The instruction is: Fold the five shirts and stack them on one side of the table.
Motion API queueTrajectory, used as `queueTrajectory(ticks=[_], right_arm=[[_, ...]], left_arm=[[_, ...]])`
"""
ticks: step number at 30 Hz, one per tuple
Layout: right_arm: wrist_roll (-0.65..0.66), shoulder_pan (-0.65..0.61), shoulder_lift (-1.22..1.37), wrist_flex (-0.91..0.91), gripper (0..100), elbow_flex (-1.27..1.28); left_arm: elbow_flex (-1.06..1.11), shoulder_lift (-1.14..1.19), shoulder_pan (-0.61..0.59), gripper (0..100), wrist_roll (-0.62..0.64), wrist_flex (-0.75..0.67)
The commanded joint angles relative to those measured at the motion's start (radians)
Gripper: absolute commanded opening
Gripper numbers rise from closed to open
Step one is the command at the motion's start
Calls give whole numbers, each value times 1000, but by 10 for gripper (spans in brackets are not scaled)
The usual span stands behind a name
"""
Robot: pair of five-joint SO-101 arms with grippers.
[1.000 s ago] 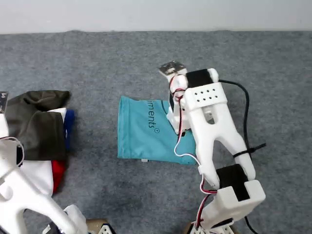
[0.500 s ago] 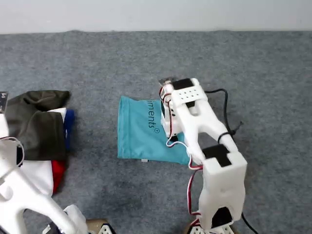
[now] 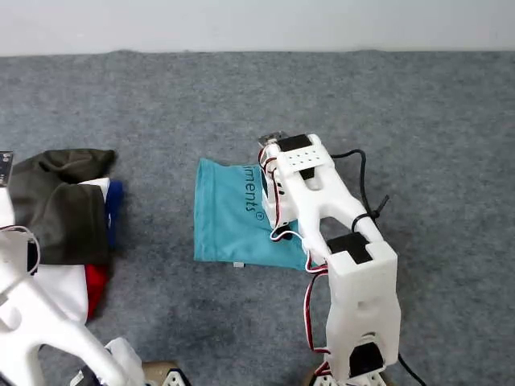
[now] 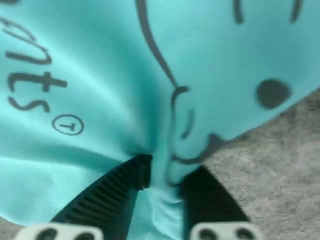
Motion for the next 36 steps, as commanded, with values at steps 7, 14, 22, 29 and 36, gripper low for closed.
queueTrajectory(ticks=[7, 14, 22, 29, 36], right_arm=[[14, 91, -56, 94, 9, -2], [216, 278, -189, 239, 9, 0], [743, 582, -200, 213, 9, -3], [1117, 668, -163, -41, 9, -5], [1310, 622, -157, -349, 9, 0]], left_arm=[[-4, -32, 8, 36, -14, -25], [-4, -28, 8, 36, -15, -40], [-4, -31, 8, 36, -15, -44], [-5, -31, 5, 35, -15, -44], [-4, -31, 3, 35, -17, -38]])
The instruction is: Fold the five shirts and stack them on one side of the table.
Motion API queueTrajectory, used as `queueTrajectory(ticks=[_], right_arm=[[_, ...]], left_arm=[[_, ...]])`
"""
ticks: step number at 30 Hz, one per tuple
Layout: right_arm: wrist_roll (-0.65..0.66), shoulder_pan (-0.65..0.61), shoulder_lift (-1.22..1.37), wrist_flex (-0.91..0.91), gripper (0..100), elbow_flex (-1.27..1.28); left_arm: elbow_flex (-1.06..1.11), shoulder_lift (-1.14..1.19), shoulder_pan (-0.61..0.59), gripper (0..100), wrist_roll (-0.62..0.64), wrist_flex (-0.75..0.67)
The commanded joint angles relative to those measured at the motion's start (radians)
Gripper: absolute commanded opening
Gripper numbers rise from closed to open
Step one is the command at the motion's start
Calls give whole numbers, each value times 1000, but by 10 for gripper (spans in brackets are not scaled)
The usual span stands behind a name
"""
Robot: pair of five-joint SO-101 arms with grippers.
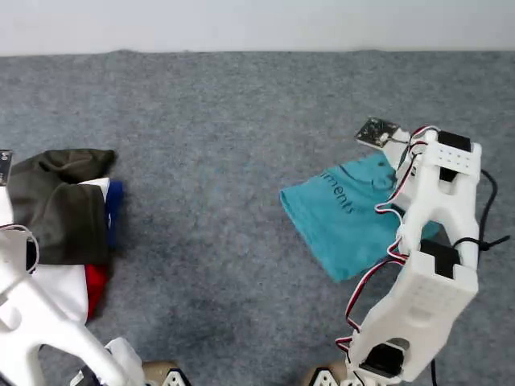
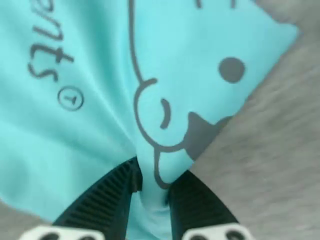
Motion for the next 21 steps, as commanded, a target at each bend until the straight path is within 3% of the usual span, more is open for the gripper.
queueTrajectory(ticks=[1, 11, 15, 21], right_arm=[[87, -38, -15, -122, 9, -12], [190, -56, 70, -354, 13, -14], [184, -54, 44, -357, 92, -14], [-69, -59, -56, -338, 227, -14]], left_arm=[[-4, -31, 3, 35, -11, -14], [-4, -31, 3, 34, -11, -14], [-4, -26, 3, 34, -11, -15], [-2, -26, 3, 34, -11, -14]])
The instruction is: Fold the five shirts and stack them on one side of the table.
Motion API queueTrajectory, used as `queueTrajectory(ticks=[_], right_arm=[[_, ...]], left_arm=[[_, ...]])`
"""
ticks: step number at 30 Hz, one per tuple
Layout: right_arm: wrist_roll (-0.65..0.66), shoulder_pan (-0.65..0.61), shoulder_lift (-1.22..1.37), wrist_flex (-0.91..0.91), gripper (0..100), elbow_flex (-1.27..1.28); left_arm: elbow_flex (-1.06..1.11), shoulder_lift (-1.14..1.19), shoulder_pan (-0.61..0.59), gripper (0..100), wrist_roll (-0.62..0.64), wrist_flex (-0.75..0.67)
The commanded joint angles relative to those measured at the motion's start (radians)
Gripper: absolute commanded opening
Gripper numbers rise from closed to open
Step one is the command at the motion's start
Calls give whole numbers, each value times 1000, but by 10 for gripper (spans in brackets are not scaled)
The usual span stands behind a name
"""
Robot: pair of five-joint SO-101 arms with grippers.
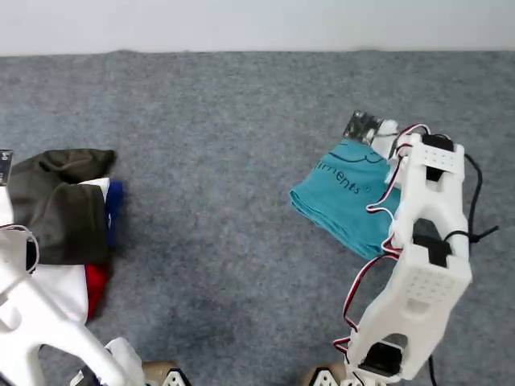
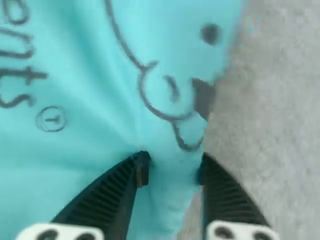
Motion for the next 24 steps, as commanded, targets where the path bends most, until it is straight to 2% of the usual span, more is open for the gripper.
queueTrajectory(ticks=[1, 5, 15, 20, 24], right_arm=[[-152, -15, -124, 22, 227, -15], [-311, -12, -202, 154, 227, -15], [-836, -53, -334, 415, 227, -17], [-1138, -79, -367, 498, 229, -18], [-1346, -99, -371, 492, 230, -18]], left_arm=[[-2, -26, 3, 34, -9, -14], [-2, -26, 3, 34, -9, -14], [-2, -26, 3, 34, -9, -14], [-2, -25, 6, 34, -9, -15], [-2, -25, 8, 34, -9, -18]])
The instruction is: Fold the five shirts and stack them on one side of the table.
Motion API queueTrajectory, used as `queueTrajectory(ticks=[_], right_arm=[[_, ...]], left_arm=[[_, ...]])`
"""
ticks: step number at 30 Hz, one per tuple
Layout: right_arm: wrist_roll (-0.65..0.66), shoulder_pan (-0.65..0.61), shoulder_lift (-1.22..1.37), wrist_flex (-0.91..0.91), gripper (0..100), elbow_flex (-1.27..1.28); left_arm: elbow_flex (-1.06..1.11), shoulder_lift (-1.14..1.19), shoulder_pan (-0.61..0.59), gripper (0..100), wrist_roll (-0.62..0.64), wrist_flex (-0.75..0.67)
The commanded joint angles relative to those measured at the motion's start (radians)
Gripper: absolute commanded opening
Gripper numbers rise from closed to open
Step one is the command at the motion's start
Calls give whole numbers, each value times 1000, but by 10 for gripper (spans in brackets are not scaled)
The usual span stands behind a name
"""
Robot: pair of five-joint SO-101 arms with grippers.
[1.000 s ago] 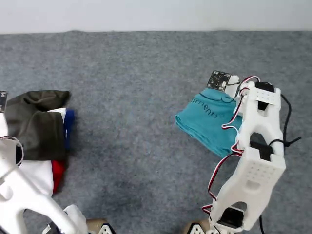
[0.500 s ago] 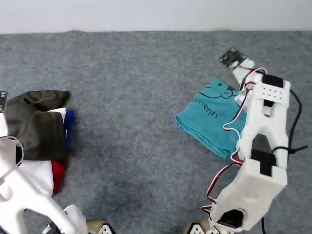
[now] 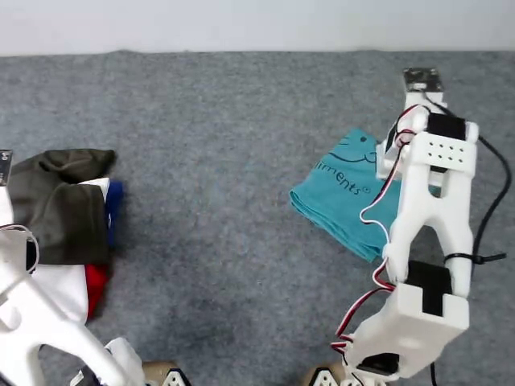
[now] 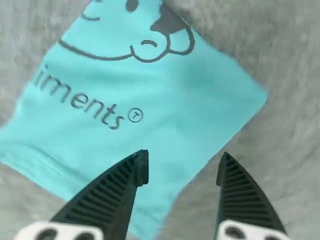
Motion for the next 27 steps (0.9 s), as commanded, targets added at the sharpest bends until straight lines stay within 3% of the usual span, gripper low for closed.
queueTrajectory(ticks=[1, 7, 10, 14, 27], right_arm=[[-196, -31, -51, -5, 230, -17], [-486, -81, 42, -77, 232, -17], [-582, -91, 104, -101, 301, -18], [-649, -94, 179, -134, 430, -20], [-802, -85, 367, -232, 402, -20]], left_arm=[[-2, -25, 8, 34, -9, -18], [-2, -23, 6, 34, -12, -21], [-2, -23, 8, 34, -44, -21], [-2, -23, 5, 34, -54, -21], [-2, -23, 8, 34, -54, -21]])
